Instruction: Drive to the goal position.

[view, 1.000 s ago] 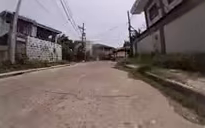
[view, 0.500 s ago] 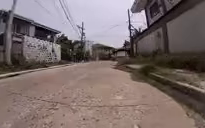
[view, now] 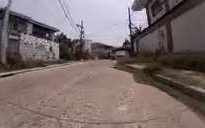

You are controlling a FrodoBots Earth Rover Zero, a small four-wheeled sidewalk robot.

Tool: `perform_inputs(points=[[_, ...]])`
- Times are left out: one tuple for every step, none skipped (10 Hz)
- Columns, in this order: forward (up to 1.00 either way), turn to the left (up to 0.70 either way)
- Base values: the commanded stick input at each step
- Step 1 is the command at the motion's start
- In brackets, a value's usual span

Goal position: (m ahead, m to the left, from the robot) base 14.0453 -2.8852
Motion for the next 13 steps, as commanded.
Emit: perform_inputs(points=[[0.70, 0.00], [0.70, 0.00], [0.70, 0.00], [0.70, 0.00], [0.70, 0.00], [0.70, 0.00], [0.70, 0.00], [0.70, 0.00], [0.70, 0.00], [0.70, 0.00], [0.70, 0.00], [0.70, 0.00], [0.70, 0.00]])
